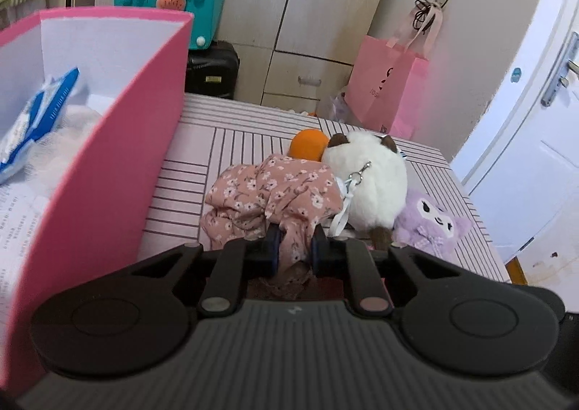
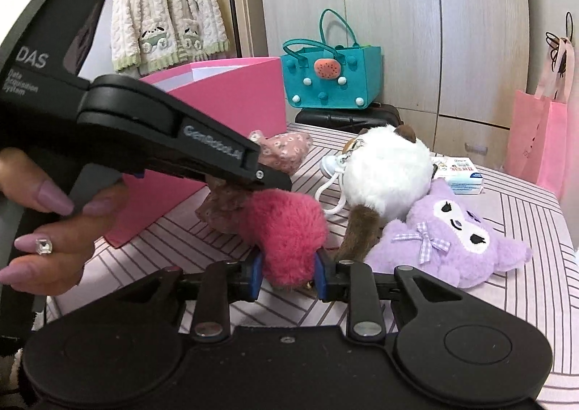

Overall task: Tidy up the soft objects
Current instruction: 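Grasp the floral cloth with the left gripper while the right gripper grasps the pink pompom, then carry the floral cloth and pink pompom over the pink box with both grippers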

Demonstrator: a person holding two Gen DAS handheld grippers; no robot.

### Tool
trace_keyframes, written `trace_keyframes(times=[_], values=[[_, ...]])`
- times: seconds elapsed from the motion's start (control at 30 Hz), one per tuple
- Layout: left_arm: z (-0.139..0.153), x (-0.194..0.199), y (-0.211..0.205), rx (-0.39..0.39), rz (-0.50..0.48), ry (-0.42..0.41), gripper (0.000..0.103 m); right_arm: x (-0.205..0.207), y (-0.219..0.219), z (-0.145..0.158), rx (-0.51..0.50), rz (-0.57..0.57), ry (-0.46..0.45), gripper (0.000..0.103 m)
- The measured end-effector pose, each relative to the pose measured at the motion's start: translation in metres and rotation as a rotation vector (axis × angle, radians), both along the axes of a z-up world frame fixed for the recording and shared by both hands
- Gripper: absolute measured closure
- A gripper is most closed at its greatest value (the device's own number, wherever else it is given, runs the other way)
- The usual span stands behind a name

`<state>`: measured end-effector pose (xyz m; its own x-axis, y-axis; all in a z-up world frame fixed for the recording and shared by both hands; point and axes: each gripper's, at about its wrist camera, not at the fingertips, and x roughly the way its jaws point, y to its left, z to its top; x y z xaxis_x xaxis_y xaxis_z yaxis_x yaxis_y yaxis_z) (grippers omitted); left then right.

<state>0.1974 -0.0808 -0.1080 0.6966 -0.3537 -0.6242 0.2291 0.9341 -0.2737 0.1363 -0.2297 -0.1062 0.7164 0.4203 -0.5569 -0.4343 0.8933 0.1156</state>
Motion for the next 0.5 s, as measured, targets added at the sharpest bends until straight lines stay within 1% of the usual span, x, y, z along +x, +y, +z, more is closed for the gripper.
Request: trace_keyframes(times=[0.03,0.13,0.23,0.5], values=[[0.002,-0.004,0.002,-0.003,-0.007,-0.003,0.088,-0.002,0.0,0.001,0.0,0.0,-0.001,0.072],[0.007,-0.014,0.009,-0.049,-0.04,0.004,0.088,-0.008,0.001,0.005,0.002,0.001,-0.007,0.072],[0.012,-0.025,0.012,-0.053,-0.077,0.001,0.088,-0.014,0.001,0.009,0.01,-0.001,-0.005,0.072],[0.017,-0.049,0.024,-0.071,-0.2,0.064,0.088,-0.027,-0.015,0.021,0.082,-0.003,0.083,0.071]])
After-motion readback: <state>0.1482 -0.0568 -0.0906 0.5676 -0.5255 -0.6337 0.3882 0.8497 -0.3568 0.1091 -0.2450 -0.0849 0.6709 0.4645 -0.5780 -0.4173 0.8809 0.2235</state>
